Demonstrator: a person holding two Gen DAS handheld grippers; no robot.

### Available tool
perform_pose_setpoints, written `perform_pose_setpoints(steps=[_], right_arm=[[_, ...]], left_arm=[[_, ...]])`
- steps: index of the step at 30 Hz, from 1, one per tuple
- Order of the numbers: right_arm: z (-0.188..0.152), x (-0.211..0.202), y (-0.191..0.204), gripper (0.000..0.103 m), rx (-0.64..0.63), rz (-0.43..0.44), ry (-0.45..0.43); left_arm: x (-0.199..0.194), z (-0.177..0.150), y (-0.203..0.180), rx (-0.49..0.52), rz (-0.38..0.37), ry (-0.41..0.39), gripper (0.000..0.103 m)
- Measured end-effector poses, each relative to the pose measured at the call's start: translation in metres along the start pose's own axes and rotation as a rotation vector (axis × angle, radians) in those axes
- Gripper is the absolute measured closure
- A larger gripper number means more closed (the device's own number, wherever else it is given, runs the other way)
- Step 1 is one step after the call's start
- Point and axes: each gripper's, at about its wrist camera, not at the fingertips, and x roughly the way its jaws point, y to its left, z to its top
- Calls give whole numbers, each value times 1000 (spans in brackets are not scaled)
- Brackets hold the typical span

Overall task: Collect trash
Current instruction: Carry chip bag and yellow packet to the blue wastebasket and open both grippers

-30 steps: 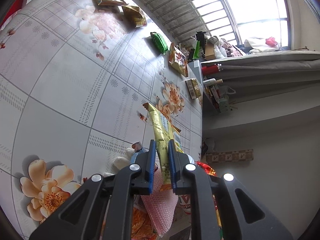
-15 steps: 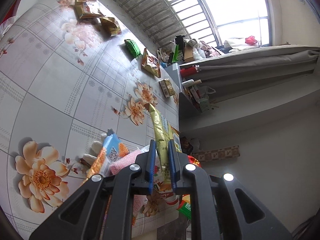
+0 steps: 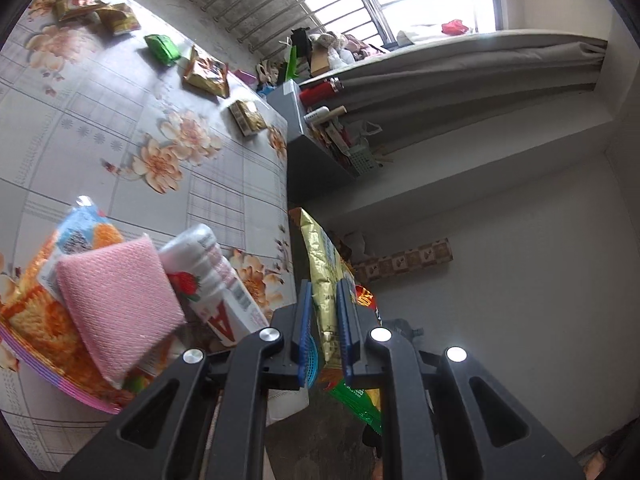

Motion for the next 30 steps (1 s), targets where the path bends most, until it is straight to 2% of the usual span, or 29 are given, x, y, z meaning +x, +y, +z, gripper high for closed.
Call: perform_pose_setpoints(steps=[12, 18, 24, 30], right_arm=[[10, -120, -7, 101, 13, 105, -236], [19, -168, -23, 101, 45, 130, -345], [32, -200, -45, 101, 91, 111, -442], [62, -217, -79, 101, 170, 58, -512]], left_arm=[[127, -55, -82, 113, -34, 212, 93], [197, -83, -99, 134, -25, 328, 93], [260, -105, -105, 133, -15, 418, 93], [296, -112, -111, 144, -13, 453, 93]])
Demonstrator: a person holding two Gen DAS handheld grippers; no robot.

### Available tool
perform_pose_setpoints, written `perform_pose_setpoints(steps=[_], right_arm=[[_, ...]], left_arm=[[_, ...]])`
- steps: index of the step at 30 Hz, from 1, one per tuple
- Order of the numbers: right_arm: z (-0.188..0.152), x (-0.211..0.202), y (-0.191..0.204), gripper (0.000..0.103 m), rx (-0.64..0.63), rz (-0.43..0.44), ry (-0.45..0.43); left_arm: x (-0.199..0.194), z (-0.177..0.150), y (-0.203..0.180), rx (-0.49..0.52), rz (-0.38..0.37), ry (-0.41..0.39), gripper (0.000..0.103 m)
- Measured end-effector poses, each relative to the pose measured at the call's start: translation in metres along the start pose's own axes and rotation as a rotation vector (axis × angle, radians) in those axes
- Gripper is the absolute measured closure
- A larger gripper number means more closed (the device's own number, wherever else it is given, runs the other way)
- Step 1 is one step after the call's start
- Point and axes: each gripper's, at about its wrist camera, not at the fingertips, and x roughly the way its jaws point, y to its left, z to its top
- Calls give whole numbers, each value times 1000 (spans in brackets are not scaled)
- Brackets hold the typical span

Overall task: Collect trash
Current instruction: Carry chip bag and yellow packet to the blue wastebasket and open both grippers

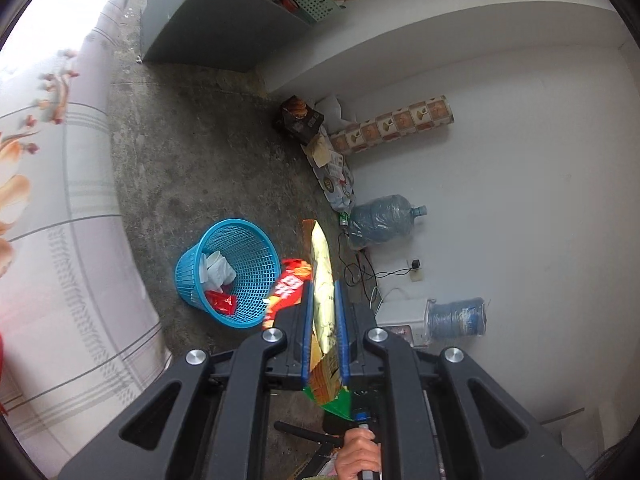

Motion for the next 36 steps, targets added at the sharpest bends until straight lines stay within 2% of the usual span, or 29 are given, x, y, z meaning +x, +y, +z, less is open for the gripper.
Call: perform_pose_setpoints(steps=[6, 10, 12, 13, 14, 15, 17, 19, 23, 28, 32, 36], right_arm=[[48, 19, -32, 100, 77, -50, -64], [88, 30, -63, 96, 147, -75, -144], [110, 32, -85, 84, 195, -120, -180], [118, 31, -97, 74, 229, -145, -207], [125, 28, -109, 69, 264, -163, -233], [127, 25, -120, 68, 295, -180, -256], [126, 19, -131, 60, 332, -189, -279], [119, 15, -135, 57, 319, -174, -266], [104, -5, -137, 56, 307, -156, -247], [91, -25, -135, 56, 293, -174, -228], [77, -37, -132, 56, 262, -233, -189], [60, -49, -132, 56, 252, -285, -157]], left_arm=[[24, 7, -2, -4, 11, 37, 94], [34, 7, -2, -6, 24, 58, 94], [40, 8, -1, -8, 35, 65, 94], [42, 8, -1, -10, 39, 68, 94], [43, 8, -1, -10, 44, 69, 93], [45, 8, -1, -9, 47, 69, 94], [47, 8, -2, -7, 49, 67, 94], [50, 8, -3, -3, 52, 69, 93], [63, 7, -2, -2, 61, 89, 94], [79, 0, -8, 21, 71, 111, 93], [94, -9, -12, 34, 93, 132, 94], [111, -18, -11, 50, 147, 150, 93]])
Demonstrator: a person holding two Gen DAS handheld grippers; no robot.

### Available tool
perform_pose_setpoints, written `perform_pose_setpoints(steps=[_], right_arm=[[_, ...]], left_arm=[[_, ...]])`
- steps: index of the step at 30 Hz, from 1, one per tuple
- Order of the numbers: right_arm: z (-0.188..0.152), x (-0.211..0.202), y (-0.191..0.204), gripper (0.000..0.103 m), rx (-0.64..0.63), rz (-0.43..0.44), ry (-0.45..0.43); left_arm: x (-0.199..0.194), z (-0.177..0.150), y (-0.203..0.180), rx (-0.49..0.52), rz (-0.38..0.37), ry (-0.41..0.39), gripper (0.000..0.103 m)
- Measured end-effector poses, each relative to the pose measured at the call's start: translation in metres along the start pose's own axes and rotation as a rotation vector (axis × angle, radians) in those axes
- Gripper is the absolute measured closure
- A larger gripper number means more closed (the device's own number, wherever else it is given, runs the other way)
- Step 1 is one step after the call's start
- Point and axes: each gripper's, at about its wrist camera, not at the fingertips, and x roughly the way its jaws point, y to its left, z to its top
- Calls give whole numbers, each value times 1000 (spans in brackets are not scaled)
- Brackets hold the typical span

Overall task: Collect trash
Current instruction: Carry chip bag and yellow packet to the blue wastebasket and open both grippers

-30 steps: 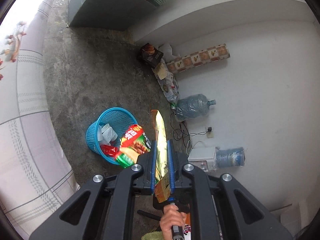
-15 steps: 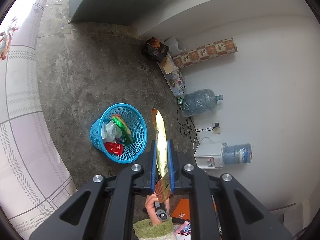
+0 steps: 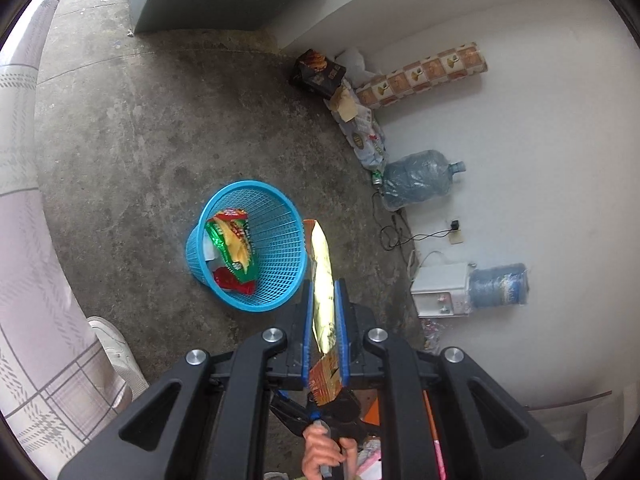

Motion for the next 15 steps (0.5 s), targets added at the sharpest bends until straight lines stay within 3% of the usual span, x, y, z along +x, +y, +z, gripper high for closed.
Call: perform_pose_setpoints(steps=[7, 15], right_arm=[[-9, -16, -21, 56, 15, -53, 14], [-13, -28, -19, 56, 28, -37, 2]], left_arm=[[39, -6, 11, -39, 80, 54, 93], [100, 4, 3, -77, 127, 93, 93]])
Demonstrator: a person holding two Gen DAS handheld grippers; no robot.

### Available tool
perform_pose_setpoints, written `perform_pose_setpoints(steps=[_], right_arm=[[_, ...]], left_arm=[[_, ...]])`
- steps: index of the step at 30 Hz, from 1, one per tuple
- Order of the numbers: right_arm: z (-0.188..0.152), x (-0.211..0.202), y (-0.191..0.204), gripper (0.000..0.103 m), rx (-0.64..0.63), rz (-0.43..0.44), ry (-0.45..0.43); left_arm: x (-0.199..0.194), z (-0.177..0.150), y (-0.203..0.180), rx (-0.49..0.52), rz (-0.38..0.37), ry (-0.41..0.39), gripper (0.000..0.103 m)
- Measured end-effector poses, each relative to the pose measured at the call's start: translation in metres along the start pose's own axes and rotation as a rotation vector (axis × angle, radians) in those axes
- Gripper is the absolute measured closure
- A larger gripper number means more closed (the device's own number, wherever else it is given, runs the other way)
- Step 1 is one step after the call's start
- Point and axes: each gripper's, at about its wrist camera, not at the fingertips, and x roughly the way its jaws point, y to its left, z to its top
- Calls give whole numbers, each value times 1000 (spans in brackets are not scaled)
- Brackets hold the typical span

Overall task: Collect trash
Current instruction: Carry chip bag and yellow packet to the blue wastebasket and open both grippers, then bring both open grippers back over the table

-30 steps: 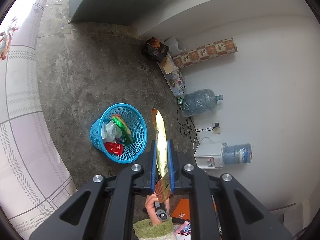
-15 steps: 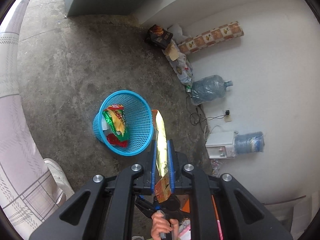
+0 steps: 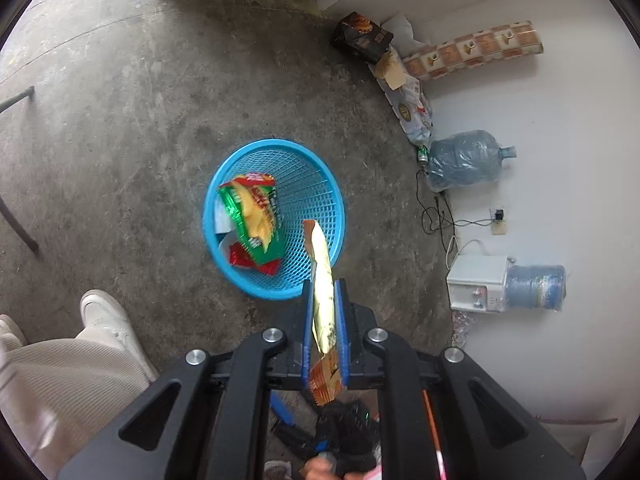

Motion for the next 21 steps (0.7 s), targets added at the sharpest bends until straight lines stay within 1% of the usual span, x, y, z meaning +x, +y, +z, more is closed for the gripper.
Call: perform_pose_setpoints(steps=[1, 2, 3, 4, 6, 8, 10, 13, 16, 17, 19, 21], right_arm=[[0, -1, 1, 55, -2, 0, 0], [-1, -2, 2, 56, -3, 1, -2], [-1, -2, 3, 56, -4, 3, -3], [-3, -3, 4, 55, -5, 5, -4], [-4, -5, 5, 55, -10, 9, -6], [-5, -7, 5, 55, -15, 11, -11], [-5, -9, 3, 54, -17, 7, -18], [-6, -9, -1, 54, -16, -11, -22], [-9, -7, 1, 54, -36, -38, -21], [-11, -6, 3, 54, -48, -46, -19], [-17, -4, 11, 54, -90, -70, -17], [-25, -4, 24, 53, -167, -117, -25]], left_arm=[[7, 2, -3, -3, -12, -13, 92], [16, 6, -6, -3, -27, -20, 88], [27, 10, -8, -4, -36, -15, 68], [37, 12, -8, -12, -28, -8, 49], [50, 12, -5, -41, 0, 6, 48], [56, 5, -1, -77, 18, 41, 48], [54, -5, 5, -100, 24, 65, 45], [39, -15, 7, -85, 25, 52, 42], [15, -25, 1, -21, 26, 11, 39], [4, -30, -4, 15, 31, -7, 38], [-17, -40, -15, 110, 42, -54, 33], [-39, -51, -24, 206, 77, -108, 30]])
